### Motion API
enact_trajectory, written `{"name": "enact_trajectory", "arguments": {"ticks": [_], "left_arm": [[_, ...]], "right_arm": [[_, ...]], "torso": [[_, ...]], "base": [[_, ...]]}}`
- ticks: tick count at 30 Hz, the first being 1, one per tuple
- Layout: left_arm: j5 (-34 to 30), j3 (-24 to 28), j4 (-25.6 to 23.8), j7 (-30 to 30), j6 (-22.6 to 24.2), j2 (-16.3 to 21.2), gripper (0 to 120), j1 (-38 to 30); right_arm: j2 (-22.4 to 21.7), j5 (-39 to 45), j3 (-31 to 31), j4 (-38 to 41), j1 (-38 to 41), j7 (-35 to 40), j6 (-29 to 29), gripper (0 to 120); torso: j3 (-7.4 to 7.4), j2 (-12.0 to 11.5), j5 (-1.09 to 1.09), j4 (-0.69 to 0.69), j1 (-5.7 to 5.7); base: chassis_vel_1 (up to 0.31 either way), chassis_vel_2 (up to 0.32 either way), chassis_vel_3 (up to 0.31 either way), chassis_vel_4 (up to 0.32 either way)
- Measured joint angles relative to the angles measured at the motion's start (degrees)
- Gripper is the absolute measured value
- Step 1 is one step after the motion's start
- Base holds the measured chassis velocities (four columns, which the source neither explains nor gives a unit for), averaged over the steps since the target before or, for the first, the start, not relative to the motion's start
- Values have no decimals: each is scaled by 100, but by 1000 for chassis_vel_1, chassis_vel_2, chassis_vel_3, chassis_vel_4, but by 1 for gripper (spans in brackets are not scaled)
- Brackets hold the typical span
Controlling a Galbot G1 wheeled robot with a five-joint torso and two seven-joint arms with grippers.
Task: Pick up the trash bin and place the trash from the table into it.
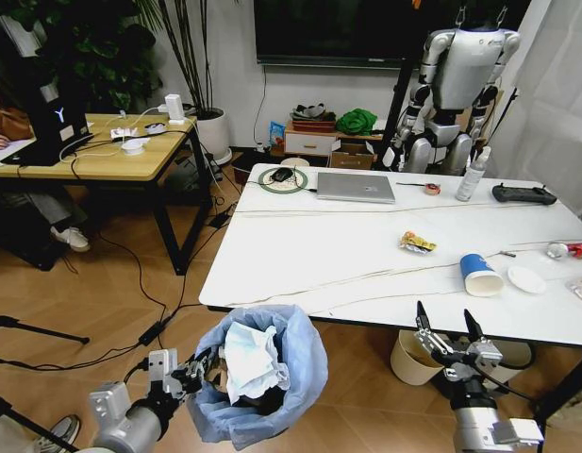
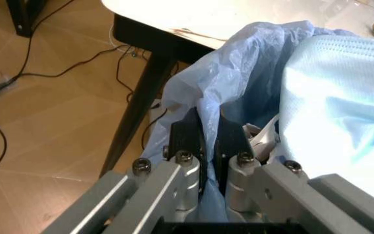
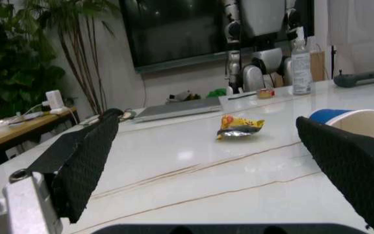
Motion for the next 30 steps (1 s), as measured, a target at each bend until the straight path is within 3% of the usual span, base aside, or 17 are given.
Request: {"name": "enact_trajectory", "arguments": {"ticks": [30], "left_arm": [[-17, 144, -102, 7, -2, 126, 0, 106]], "right_arm": [[3, 133, 65, 8, 2, -11, 6, 100]], "torso": [[0, 0, 0, 0, 0]], "base": [[-52, -55, 56, 49]]}}
